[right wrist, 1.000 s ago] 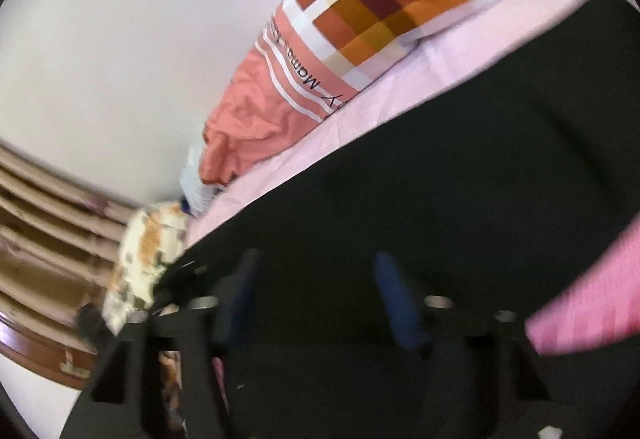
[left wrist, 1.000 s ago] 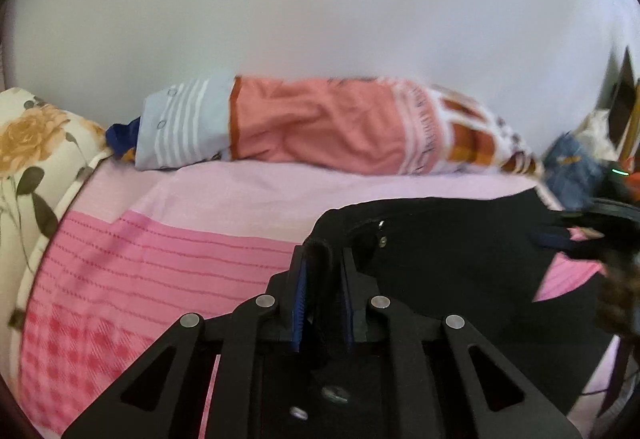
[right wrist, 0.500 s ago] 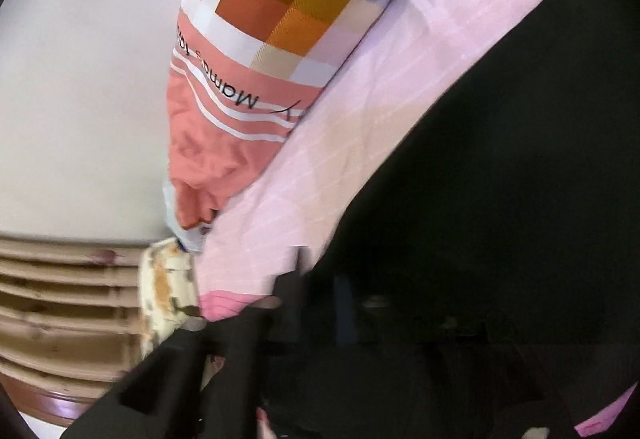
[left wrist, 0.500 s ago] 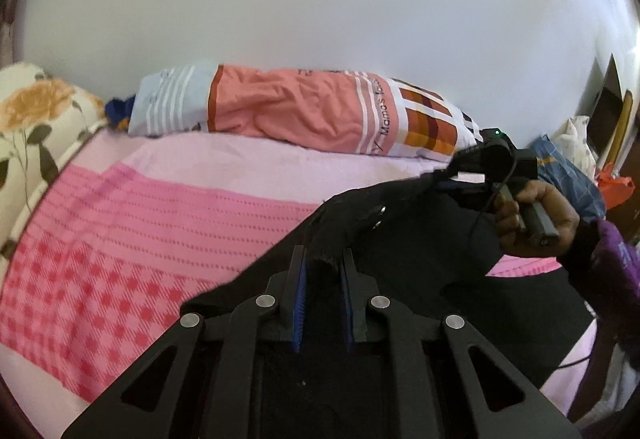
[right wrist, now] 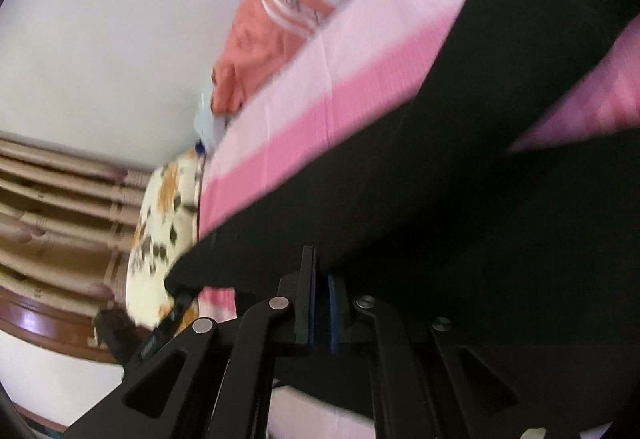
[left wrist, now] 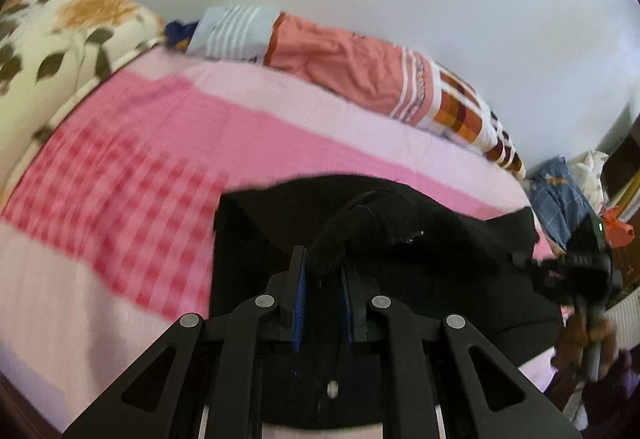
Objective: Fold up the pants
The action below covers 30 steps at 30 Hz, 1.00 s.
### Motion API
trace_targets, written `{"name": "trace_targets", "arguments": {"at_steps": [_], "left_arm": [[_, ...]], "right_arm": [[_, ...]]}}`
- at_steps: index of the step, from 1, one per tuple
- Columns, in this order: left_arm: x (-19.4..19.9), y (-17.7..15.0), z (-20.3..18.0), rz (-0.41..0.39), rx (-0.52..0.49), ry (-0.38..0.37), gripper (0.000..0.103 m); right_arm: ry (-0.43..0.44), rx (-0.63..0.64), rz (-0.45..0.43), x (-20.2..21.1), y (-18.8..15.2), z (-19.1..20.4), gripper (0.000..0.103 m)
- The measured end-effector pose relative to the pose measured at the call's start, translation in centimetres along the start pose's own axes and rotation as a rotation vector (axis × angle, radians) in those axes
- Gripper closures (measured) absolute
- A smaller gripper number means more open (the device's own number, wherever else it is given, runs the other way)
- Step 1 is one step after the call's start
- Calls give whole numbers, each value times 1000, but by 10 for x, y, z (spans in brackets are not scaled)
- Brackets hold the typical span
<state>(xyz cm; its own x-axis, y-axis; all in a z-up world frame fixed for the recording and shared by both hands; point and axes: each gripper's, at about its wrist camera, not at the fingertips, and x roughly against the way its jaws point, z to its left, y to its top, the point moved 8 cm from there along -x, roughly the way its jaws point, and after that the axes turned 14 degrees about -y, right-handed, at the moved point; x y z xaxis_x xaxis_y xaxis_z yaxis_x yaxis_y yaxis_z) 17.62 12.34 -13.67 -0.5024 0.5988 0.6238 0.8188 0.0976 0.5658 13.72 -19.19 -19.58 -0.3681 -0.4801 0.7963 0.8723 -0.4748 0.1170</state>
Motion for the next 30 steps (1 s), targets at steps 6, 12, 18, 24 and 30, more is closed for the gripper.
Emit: {"name": "trace_targets", "arguments": {"at_steps": [6,12,18,24,30], "left_arm": [[12,-42,12,45,25,77,87],[26,-74,33,83,23,224,87],[60,-56,4,-15,-62,285,82],[26,-37,-63,-17,-183,164,41],[-41,-56,-110,91,-201,28,40]], "right_arm": [[6,-40,176,-41,-72,-21,100],[43,-1,139,-31,-71,-17,100],[-54,-115,-231,72,16,-103,96],[-173,-230,-301,105,67,-172,92],[-129,-197,-328,101,90,-147,48]]}}
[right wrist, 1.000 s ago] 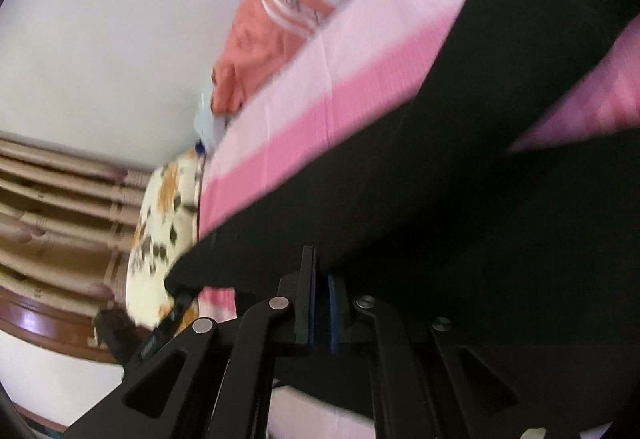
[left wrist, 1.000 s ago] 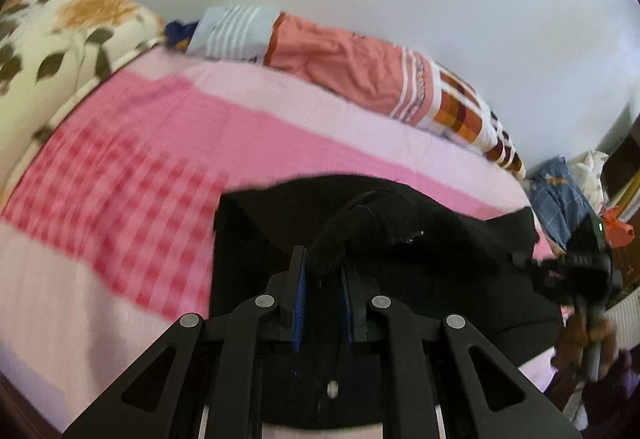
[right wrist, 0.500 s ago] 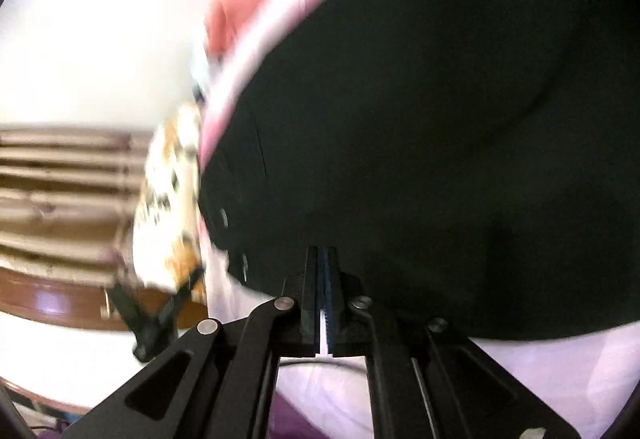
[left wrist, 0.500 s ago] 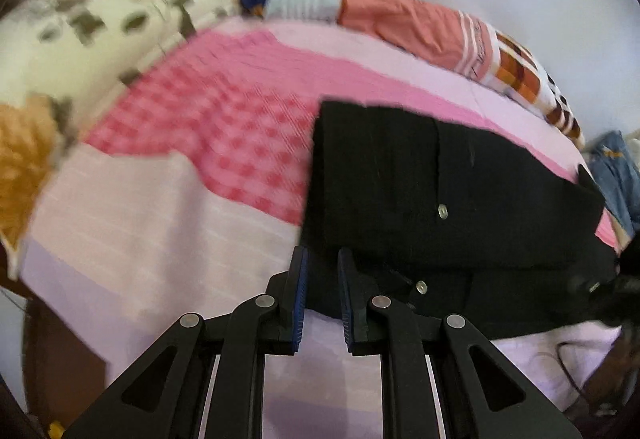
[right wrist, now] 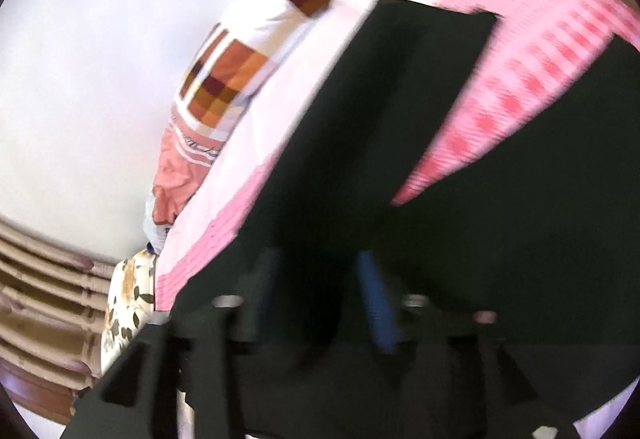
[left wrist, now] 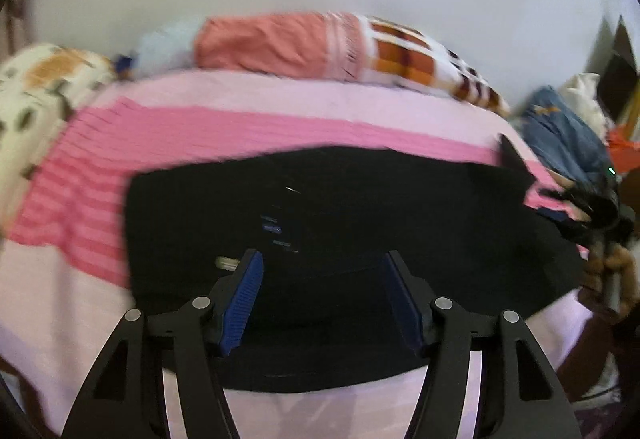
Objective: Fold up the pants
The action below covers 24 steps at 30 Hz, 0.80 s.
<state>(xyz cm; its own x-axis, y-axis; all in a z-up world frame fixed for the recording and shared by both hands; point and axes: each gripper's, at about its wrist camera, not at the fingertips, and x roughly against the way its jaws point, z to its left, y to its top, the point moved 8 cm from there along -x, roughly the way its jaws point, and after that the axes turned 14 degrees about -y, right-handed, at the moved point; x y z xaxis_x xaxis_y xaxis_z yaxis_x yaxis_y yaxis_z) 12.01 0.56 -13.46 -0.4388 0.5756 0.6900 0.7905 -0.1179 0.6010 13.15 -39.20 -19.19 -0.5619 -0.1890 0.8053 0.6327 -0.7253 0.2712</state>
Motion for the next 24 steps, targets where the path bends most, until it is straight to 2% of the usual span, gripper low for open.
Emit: {"name": "trace_targets", "arguments": {"at_steps": [3,5,8,11,13,15,18,21,24], "left_arm": [[-27,-8,-13,54,54,-102,40],[-39,-14,-16,89,78,-130,40],[-44,-22,-22,111,55,-112,40],[-47,-26,-20,138,53,-94,40],[-48,-27,-16,146,77,-92,40],[-48,-27,-13,144,102,-92,40],[-46,-29,-8,140,144,-95,40],[-47,-30,-4,148,169,-88,40],[-49,-31,-2,166,178,-79,40]], "right_arm": [[25,-122,-17,-6,19,-22,47],[10,-163,-41,-5,31,-43,50],[-33,-176,-81,-4,55,-67,62],[-60,-160,-96,-6,74,-76,64],[-42,-147,-93,-6,78,-69,64],[-67,-109,-98,-11,81,-62,64],[-110,-154,-83,-23,86,-79,64],[-88,-221,-68,-37,96,-97,63],[-49,-205,-65,-45,104,-93,63]]}}
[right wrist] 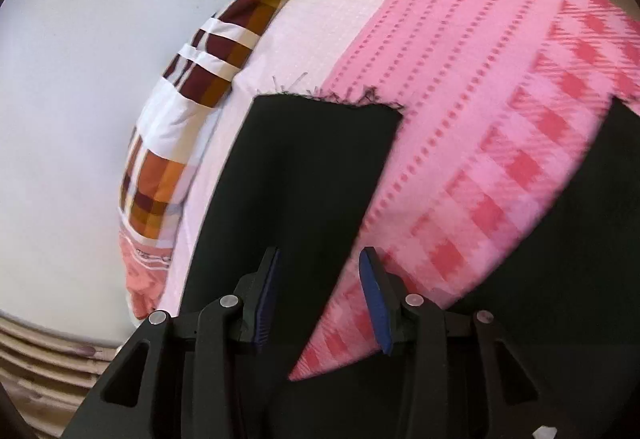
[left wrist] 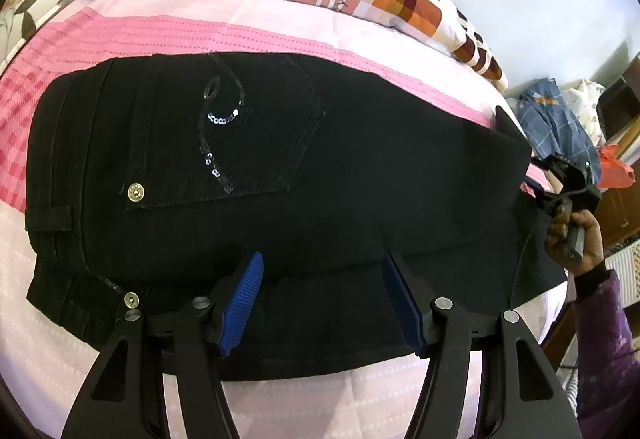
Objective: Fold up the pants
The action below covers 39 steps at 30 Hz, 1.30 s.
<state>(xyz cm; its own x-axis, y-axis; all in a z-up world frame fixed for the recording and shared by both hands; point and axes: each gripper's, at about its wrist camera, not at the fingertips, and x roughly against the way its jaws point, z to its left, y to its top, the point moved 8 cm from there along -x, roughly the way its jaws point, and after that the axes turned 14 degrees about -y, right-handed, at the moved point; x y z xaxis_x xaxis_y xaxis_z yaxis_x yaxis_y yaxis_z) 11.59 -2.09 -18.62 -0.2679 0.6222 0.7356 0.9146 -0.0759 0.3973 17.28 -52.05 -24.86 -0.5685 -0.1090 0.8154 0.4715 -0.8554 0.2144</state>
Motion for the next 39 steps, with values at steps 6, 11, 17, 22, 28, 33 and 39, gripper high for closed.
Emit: {"name": "trace_targets", "arguments": {"at_steps": [6,11,17,22,28,33,39], "left_arm": [[-5,-1,-2,15,19,5,40],[-8,-2,-9,26,24,1,40],[-6,0,-8,39,8,33,40],[4,-1,-5,30,7,49,40],[17,-7,1,18,7,72,38],[20,-12,1,16,22,57,38],[24,-15,-8,12,-7,56,37]], "right_arm": [[-1,31,27,-14,6,5,96],[76,4,-23,24,6,5,98],[152,-13,-126,120,4,-3,98],[117,-65,-175,187,-9,-46,99],[4,-190,-76,184,-64,-129,99],[-29,-332,25,141,-96,-196,103],[32,-356,-33,153,-84,-202,98]]}}
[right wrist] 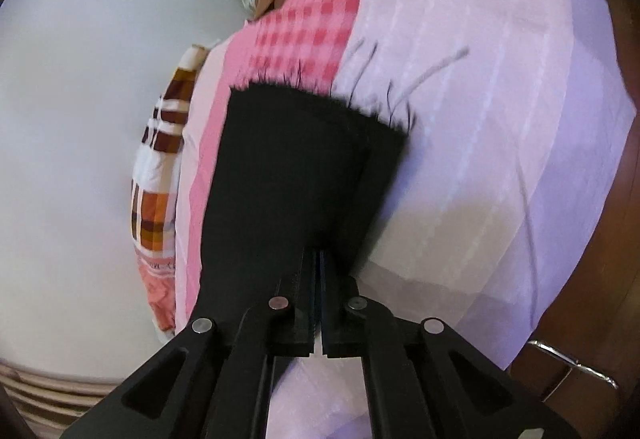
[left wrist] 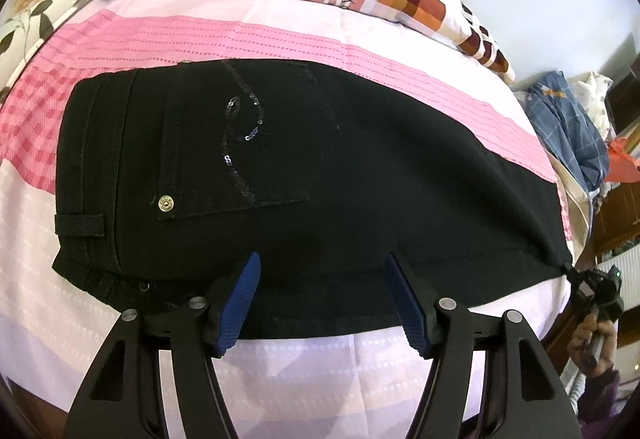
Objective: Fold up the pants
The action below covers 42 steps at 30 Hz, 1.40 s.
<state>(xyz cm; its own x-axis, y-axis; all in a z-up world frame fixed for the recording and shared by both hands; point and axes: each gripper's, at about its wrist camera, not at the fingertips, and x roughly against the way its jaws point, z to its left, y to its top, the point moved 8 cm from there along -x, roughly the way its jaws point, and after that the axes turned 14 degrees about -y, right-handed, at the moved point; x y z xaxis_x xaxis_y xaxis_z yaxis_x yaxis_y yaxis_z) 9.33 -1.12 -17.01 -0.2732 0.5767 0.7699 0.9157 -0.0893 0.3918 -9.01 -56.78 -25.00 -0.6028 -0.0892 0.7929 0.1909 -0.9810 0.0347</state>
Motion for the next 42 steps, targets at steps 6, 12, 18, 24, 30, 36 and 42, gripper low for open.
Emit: {"name": "trace_targets", "arguments": {"at_steps": [6,12,18,24,30,36,42], "left_arm": [[4,-6,3,-27,8,-15,37],[9,-11,9,-70,29,-47,37],[21,-16,34,-84,97,-53,37],[52,-24,85,-167,276,-106,37],[66,-32,124,-217,406,-152,37],[60,-18,127,-200,378,-170,37],[56,-7,137,-204,447,-209,37]], "right_arm": [[138,112,114,2,-53,50,94],[180,313,449,-63,-185,117,92],[129,354,509,-101,-225,143,72],[120,337,458,-105,-223,159,48],[171,330,459,-113,-233,174,47],[149,393,452,-120,-241,179,60],[187,338,487,-122,-240,175,64]]}}
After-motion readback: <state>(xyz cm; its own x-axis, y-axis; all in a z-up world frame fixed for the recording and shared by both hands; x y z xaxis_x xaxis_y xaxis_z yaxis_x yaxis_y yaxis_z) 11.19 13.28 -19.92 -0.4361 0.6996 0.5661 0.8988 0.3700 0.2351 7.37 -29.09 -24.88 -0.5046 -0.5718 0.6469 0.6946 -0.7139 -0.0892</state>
